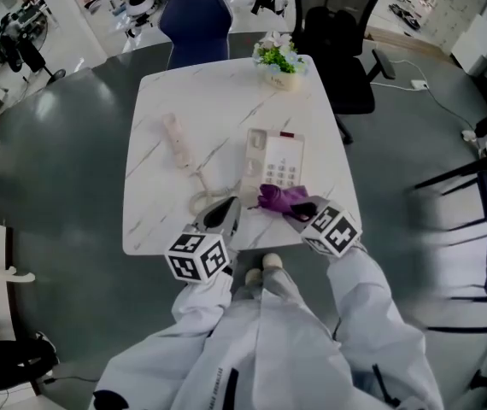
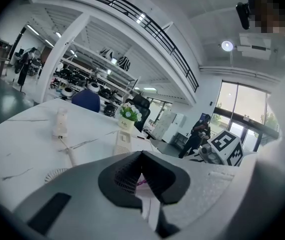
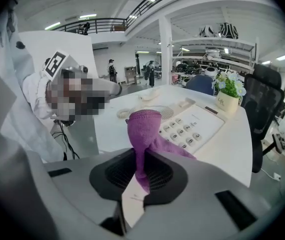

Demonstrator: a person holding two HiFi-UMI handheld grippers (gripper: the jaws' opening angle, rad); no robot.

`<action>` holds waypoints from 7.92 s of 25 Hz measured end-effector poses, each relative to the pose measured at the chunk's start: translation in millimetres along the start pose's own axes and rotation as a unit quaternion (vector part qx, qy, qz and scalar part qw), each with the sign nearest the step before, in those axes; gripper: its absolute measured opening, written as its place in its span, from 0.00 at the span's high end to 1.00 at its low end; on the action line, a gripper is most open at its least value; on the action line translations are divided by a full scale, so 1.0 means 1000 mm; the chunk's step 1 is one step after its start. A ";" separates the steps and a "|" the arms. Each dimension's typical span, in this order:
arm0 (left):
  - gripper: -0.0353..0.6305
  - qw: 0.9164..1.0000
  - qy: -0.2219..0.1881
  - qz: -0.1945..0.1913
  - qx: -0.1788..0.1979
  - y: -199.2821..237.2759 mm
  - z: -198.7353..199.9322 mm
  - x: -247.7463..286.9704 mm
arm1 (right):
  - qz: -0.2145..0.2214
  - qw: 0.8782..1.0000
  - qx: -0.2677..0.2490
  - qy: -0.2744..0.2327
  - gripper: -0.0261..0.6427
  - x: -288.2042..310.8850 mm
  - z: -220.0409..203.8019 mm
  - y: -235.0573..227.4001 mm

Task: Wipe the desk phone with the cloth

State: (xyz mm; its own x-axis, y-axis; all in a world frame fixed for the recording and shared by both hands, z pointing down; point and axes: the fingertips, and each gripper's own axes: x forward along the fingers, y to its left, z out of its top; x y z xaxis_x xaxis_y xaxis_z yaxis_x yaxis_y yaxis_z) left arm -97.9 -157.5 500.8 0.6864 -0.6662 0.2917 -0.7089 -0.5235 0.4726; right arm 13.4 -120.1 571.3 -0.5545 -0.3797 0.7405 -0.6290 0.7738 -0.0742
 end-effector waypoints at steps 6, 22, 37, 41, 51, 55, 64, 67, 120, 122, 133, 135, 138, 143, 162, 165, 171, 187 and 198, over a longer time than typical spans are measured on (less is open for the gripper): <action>0.95 1.000 -0.007 0.015 -0.007 0.010 0.008 0.002 | -0.012 0.997 0.039 -0.070 0.91 -0.013 0.025 -0.017; 0.95 0.999 -0.030 0.030 -0.017 0.019 0.034 0.027 | -0.053 0.986 0.058 -0.150 0.91 -0.027 0.087 -0.082; 0.95 0.998 -0.034 0.041 -0.023 0.032 0.048 0.047 | -0.139 0.982 -0.009 -0.126 0.91 -0.008 0.123 -0.150; 0.95 0.998 -0.036 0.046 -0.024 0.040 0.051 0.051 | -0.151 0.982 -0.036 -0.106 0.91 0.002 0.129 -0.159; 0.95 0.998 -0.026 0.053 -0.026 0.048 0.048 0.062 | -0.151 0.983 -0.063 -0.086 0.91 0.031 0.142 -0.172; 0.95 0.998 -0.021 0.056 -0.028 0.051 0.045 0.065 | -0.147 0.983 -0.079 -0.072 0.91 0.042 0.142 -0.175; 0.95 0.997 -0.016 0.062 -0.034 0.054 0.040 0.065 | -0.129 0.984 -0.115 -0.038 0.91 0.063 0.140 -0.169; 0.95 0.997 -0.015 0.062 -0.035 0.054 0.039 0.064 | -0.125 0.984 -0.124 -0.029 0.91 0.066 0.141 -0.166; 0.95 0.997 -0.019 0.063 -0.033 0.029 0.011 0.009 | -0.094 0.982 -0.158 0.034 0.91 0.077 0.090 -0.077; 0.95 0.997 -0.018 0.061 -0.033 0.028 0.009 0.006 | -0.093 0.982 -0.158 0.035 0.91 0.077 0.088 -0.072; 0.95 0.998 -0.017 0.058 -0.029 0.022 0.004 -0.003 | -0.083 0.984 -0.151 0.039 0.91 0.075 0.075 -0.054; 0.95 0.998 -0.016 0.057 -0.027 0.020 0.003 -0.005 | -0.083 0.984 -0.150 0.040 0.91 0.075 0.074 -0.051; 0.95 0.998 -0.016 0.055 -0.026 0.019 0.003 -0.009 | -0.080 0.985 -0.148 0.041 0.91 0.074 0.072 -0.045; 0.95 0.998 -0.015 0.053 -0.025 0.018 0.001 -0.016 | -0.080 0.985 -0.144 0.044 0.91 0.074 0.068 -0.037; 0.95 0.999 -0.016 0.043 -0.023 0.015 -0.008 -0.039 | -0.056 0.989 -0.126 0.055 0.91 0.074 0.047 0.000; 0.95 0.999 -0.017 0.042 -0.021 0.015 -0.010 -0.041 | -0.051 0.989 -0.125 0.056 0.91 0.075 0.045 0.006; 0.95 0.999 -0.022 0.041 -0.016 0.014 -0.007 -0.048 | -0.035 0.991 -0.119 0.059 0.91 0.075 0.041 0.017; 0.95 0.996 -0.051 0.030 0.060 0.000 0.023 -0.064 | 0.022 0.997 0.018 -0.066 0.91 0.025 0.044 0.017; 0.95 0.983 -0.122 0.023 0.133 -0.032 0.073 -0.072 | 0.012 0.950 0.126 -0.285 0.91 -0.073 0.102 -0.015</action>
State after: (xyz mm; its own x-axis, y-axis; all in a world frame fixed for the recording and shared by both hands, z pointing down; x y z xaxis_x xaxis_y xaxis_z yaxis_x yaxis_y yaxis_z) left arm -136.0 -131.4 403.8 0.6156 -0.7837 0.0834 -0.7784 -0.5880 0.2199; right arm 8.2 -155.7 450.6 -0.7297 -0.6324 0.2599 -0.6836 0.6669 -0.2967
